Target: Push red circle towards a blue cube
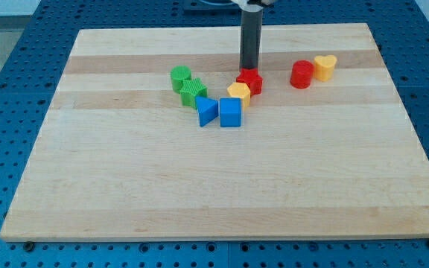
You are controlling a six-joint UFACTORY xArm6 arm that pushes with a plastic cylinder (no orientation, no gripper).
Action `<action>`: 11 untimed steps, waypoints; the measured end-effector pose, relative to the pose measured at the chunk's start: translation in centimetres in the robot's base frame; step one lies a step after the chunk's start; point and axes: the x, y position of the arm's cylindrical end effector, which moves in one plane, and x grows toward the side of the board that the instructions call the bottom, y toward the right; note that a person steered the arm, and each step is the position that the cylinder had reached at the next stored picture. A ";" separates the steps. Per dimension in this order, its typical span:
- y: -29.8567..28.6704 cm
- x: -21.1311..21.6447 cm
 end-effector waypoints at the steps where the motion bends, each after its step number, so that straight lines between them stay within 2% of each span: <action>1: 0.0 -1.3; 2: 0.4 -2.4; 6: 7.9 -2.5; 8: 9.3 -2.4; 11: 10.4 1.6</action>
